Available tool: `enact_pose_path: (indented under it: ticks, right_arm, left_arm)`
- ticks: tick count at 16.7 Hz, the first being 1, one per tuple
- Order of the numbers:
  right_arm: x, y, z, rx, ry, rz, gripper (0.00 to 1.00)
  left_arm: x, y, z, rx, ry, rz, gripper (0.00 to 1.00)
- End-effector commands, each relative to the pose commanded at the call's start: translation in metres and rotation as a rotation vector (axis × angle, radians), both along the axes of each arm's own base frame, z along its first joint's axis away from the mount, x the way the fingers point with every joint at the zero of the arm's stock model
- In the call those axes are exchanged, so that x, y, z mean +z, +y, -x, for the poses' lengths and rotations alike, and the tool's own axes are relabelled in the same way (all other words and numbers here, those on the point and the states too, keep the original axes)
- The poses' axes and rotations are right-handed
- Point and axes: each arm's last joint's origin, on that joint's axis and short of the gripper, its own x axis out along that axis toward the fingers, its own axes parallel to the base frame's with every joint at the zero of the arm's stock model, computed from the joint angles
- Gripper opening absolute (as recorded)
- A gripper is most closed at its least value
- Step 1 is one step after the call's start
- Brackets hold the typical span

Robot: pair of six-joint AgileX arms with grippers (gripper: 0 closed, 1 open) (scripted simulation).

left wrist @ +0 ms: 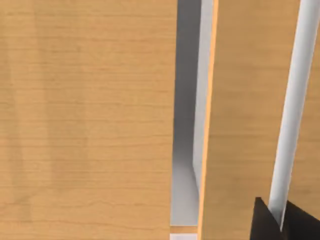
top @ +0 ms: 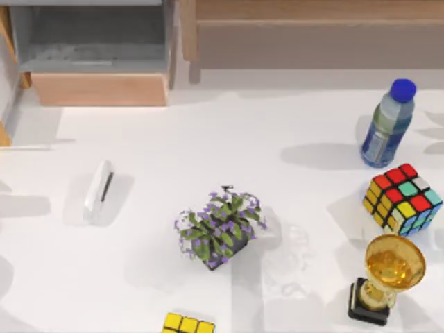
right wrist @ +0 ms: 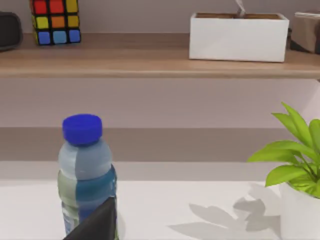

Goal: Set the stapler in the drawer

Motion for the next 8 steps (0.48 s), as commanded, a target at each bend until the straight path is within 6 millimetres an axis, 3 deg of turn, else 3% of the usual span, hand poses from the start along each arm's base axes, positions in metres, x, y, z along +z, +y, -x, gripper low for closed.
enact_pose_path:
  ticks: [5, 8]
  right_arm:
    - [0.000, 0.000, 0.000, 0.000, 0.000, 0.000, 1.00]
    - [0.000, 0.000, 0.000, 0.000, 0.000, 0.000, 1.00]
  left_arm:
    - [-0.001, -0.001, 0.000, -0.003, 0.002, 0.000, 0.00]
    - [-0.002, 0.000, 0.015, -0.012, 0.005, 0.002, 0.00]
